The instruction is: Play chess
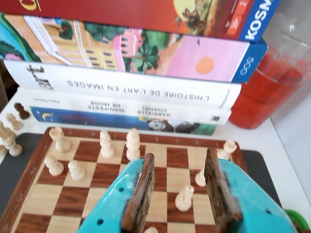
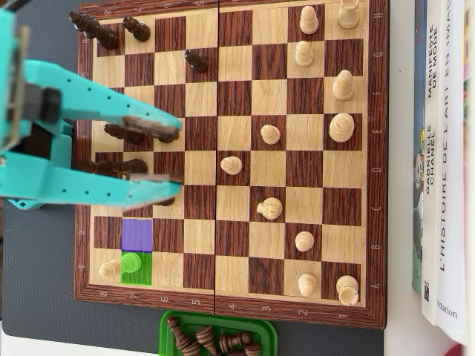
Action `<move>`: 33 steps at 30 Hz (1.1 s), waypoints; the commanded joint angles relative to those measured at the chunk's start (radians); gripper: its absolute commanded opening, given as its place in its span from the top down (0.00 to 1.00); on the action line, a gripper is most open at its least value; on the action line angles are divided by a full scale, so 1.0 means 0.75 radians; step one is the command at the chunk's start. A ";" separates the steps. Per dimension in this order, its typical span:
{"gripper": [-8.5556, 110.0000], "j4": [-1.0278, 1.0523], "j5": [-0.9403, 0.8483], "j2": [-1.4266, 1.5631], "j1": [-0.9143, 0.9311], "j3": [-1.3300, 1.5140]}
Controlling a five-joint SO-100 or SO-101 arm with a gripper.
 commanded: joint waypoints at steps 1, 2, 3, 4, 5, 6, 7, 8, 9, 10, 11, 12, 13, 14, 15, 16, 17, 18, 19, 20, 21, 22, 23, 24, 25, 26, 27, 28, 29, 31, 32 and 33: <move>0.79 -0.254 0.010 0.082 -0.014 0.078; 0.79 -0.337 0.010 0.110 -0.014 0.119; 0.79 -0.421 0.012 0.139 -0.014 0.162; 0.79 -0.503 0.012 0.170 -0.012 0.202; 0.79 -0.587 0.012 0.200 -0.012 0.250; 0.79 -0.665 0.012 0.233 -0.014 0.301; 0.79 -0.738 0.012 0.264 -0.012 0.350; 0.79 -0.804 0.012 0.295 -0.004 0.397; 0.79 -0.863 0.012 0.323 0.000 0.440; 0.79 -0.912 0.010 0.356 0.000 0.479; 0.79 -0.959 0.008 0.387 0.000 0.511; 0.79 -0.998 0.002 0.419 0.000 0.540; 0.79 -1.027 0.002 0.454 0.000 0.565; 0.79 -1.051 0.002 0.489 -0.002 0.583; 0.79 -1.074 0.002 0.522 -0.004 0.599; 0.79 -1.098 -0.002 0.558 -0.006 0.618; 0.79 -1.125 -0.002 0.595 -0.006 0.636; 0.79 -1.152 -0.004 0.632 -0.006 0.654; 0.79 -1.178 -0.004 0.663 -0.002 0.677; 0.79 -1.217 -0.004 0.677 0.000 0.693; 0.79 -1.262 -0.004 0.673 0.000 0.708; 0.79 -1.307 -0.004 0.669 0.002 0.722; 0.79 -1.344 -0.004 0.665 0.002 0.730; 0.79 -1.374 -0.004 0.665 0.002 0.732; 0.79 -1.403 -0.004 0.665 0.002 0.732; 0.79 -1.438 -0.004 0.665 0.002 0.732; 0.79 -1.479 -0.004 0.665 0.002 0.732; 0.79 -1.528 -0.004 0.665 0.002 0.732; 0.79 -1.581 -0.004 0.665 0.000 0.732; 0.79 -1.696 -0.004 0.665 0.000 0.732; 0.79 -1.755 -0.004 0.665 0.000 0.732; 0.79 -1.808 -0.004 0.665 0.000 0.732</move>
